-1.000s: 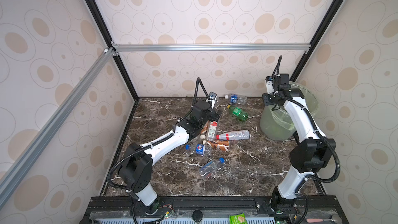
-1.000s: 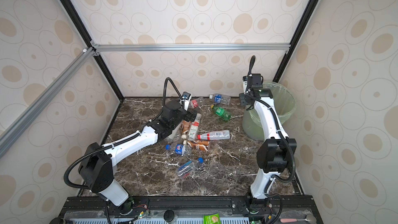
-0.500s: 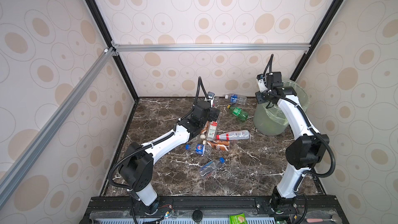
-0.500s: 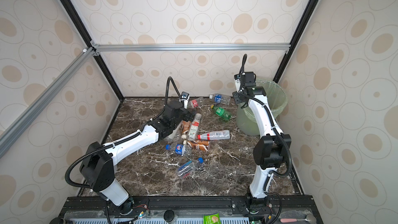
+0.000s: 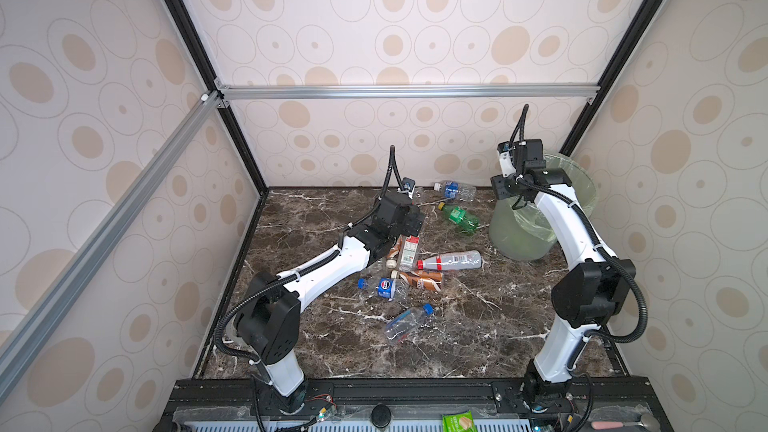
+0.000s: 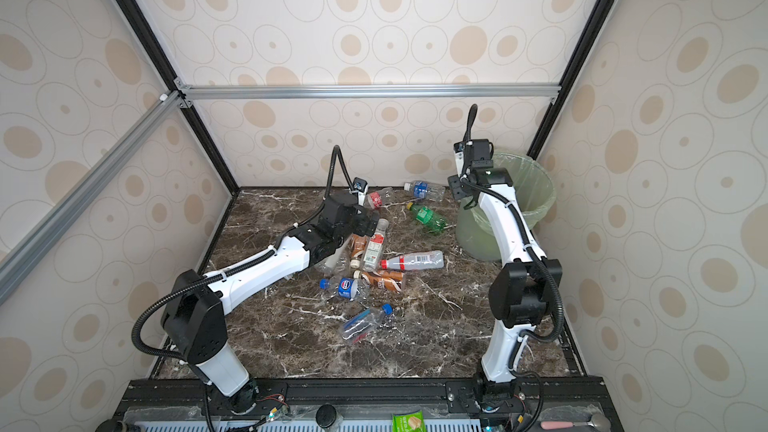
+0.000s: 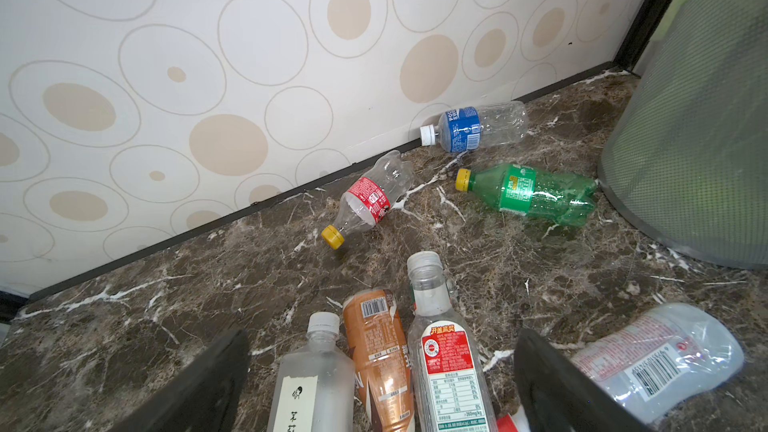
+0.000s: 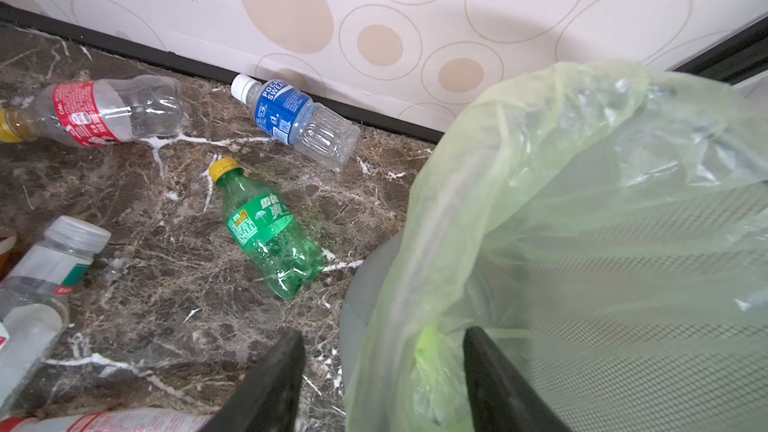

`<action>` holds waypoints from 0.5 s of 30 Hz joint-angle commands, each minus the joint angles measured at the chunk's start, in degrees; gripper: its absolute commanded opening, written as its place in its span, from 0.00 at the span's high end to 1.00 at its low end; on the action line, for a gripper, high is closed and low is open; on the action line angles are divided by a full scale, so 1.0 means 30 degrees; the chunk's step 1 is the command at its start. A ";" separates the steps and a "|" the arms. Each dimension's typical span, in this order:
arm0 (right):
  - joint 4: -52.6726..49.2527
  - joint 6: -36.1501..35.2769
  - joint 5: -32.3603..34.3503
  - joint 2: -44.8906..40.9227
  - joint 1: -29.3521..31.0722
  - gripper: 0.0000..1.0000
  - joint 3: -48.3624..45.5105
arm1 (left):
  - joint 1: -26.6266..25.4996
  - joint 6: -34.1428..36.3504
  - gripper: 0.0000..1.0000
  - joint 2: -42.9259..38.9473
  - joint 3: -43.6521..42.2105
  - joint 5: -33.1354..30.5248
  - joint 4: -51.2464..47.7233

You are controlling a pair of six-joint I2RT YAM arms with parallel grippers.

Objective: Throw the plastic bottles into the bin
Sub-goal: 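Reach the right gripper to the green bottle and grasp it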

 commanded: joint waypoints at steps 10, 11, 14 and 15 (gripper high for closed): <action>0.0713 0.2901 -0.2114 -0.3583 0.0009 0.00 -0.0757 | -0.0120 -0.1484 0.01 0.0481 0.2336 -0.0118 -0.3192; 0.0902 0.3060 -0.3128 -0.4014 0.0014 0.01 -0.0916 | -0.0115 -0.1424 0.01 0.0390 0.2288 -0.0051 -0.3236; 0.2416 0.3935 -0.5222 -0.5349 0.0003 0.01 -0.2274 | 0.0055 -0.1601 0.01 -0.0119 0.2002 0.0823 -0.3222; 0.3126 0.4460 -0.5647 -0.5772 0.0042 0.01 -0.2725 | 0.0180 -0.1864 0.01 -0.0379 0.1805 0.1052 -0.3104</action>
